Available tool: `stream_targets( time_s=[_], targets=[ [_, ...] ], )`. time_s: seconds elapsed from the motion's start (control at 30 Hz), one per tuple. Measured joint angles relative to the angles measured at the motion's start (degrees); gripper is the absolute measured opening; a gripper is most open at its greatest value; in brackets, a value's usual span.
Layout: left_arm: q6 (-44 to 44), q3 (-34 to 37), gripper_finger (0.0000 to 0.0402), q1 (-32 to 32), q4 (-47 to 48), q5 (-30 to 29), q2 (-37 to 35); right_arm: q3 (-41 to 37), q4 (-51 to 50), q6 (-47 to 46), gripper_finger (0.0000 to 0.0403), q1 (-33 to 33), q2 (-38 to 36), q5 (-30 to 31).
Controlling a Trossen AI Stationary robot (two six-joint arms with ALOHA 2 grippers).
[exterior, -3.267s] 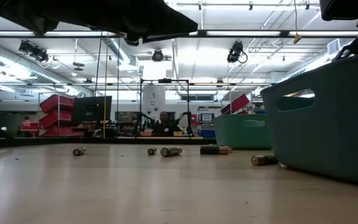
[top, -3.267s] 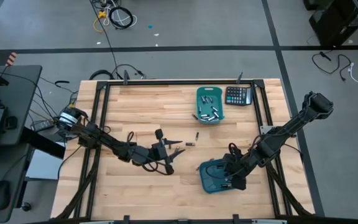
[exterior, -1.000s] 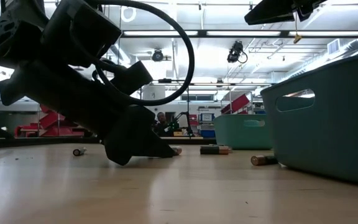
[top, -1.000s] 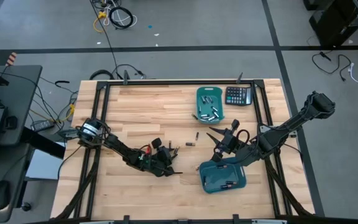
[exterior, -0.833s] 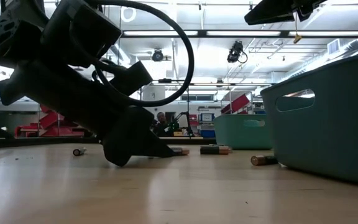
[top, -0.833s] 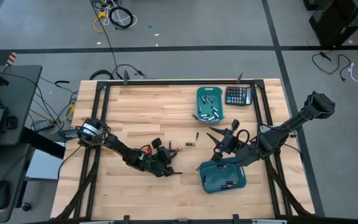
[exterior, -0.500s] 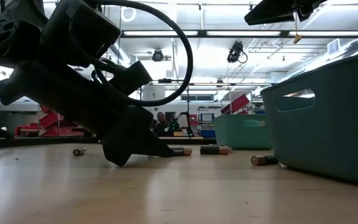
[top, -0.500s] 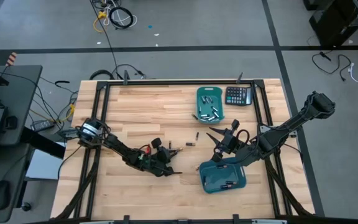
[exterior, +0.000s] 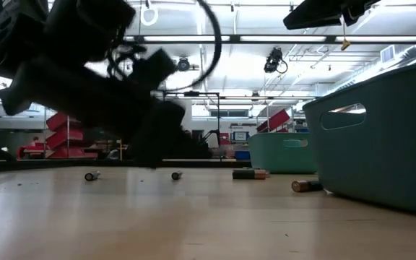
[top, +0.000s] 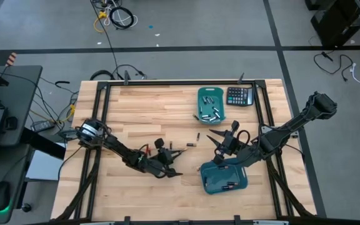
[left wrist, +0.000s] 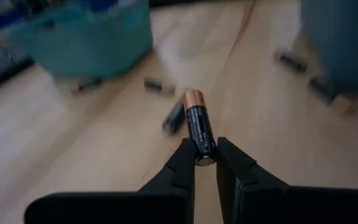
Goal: Sort batteries
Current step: Put the black battery into the blue bin
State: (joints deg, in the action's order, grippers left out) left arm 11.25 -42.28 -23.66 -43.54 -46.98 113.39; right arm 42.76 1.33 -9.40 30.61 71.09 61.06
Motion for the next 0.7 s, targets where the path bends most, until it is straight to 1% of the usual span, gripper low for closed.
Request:
stream_targets(
  time_s=[0.17, 0.3, 0.37, 0.47, 0.53, 0.6, 0.7],
  targets=[
    [-8.92, -0.04, 0.003, -0.09, -4.28, -1.18, -4.44, 0.0, 0.43, 0.12, 0.0099, -0.04, 0.0, -2.7],
    [-18.85, -0.09, 0.003, -0.07, -7.87, -1.88, -9.79, 0.0, 2.12, 0.62, 0.0099, -0.04, 0.0, -3.13],
    [-23.83, -0.11, 0.003, -0.09, -10.28, -1.92, -12.25, 0.0, 4.33, 1.7, 0.0099, -0.04, 0.0, -4.38],
    [-32.46, -0.1, 0.003, -0.25, -14.79, -1.89, -15.15, 0.0, 7.09, 2.46, 0.0099, -0.04, 0.0, -4.8],
    [-38.07, 0.28, 0.003, -0.38, -19.16, -1.55, -16.33, 0.0, 9.1, 4.81, 0.0099, 0.0, 0.0, -5.57],
    [-42.52, 1.09, 0.003, -0.39, -25.53, 0.72, -16.65, 0.0, 12.71, 7.92, 0.0099, 0.0, 0.0, -8.63],
    [-44.3, 3.08, 0.0031, -0.19, -34.25, 8.45, -16.67, 0.0, 19.63, 13.95, 0.0099, -0.04, 0.04, -16.35]
  ],
)
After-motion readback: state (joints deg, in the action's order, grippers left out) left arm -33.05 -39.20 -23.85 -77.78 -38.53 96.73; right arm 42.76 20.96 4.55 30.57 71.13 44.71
